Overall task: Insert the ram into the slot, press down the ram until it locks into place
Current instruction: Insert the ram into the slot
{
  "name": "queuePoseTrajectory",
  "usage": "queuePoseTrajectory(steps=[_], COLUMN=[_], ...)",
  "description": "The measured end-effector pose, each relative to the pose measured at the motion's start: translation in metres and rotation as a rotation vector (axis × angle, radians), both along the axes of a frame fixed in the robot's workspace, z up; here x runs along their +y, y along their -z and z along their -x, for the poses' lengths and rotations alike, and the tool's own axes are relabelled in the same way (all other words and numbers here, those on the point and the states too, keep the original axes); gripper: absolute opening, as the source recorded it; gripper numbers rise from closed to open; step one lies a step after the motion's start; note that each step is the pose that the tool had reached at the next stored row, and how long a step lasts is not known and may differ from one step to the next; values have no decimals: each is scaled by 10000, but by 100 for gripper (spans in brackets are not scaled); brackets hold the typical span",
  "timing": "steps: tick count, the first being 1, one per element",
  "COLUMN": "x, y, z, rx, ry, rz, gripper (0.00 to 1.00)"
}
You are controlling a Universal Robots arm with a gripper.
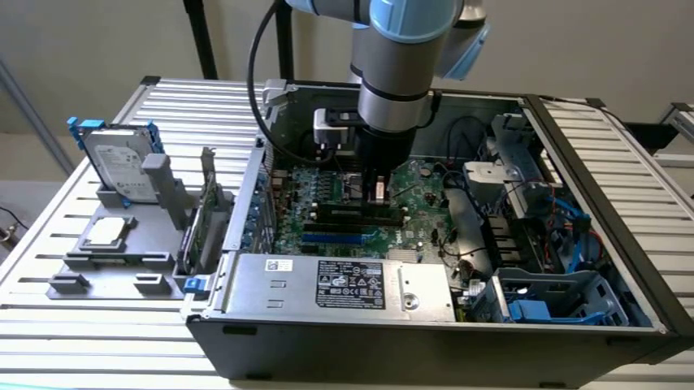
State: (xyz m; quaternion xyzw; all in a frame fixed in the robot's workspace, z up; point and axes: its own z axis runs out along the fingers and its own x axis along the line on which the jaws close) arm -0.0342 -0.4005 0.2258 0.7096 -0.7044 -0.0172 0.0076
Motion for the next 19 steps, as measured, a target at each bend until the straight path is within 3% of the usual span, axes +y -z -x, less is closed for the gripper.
queuePoseTrajectory(steps=[12, 15, 16, 17, 19], x=[1, 1, 1, 1, 1], y=[14, 13, 4, -21, -103], z=[-3, -3, -2, -2, -2], rx=[0, 1, 1, -1, 1], ry=[27, 28, 28, 29, 30], rz=[-2, -1, 0, -5, -14], gripper=[13, 21, 21, 27, 27])
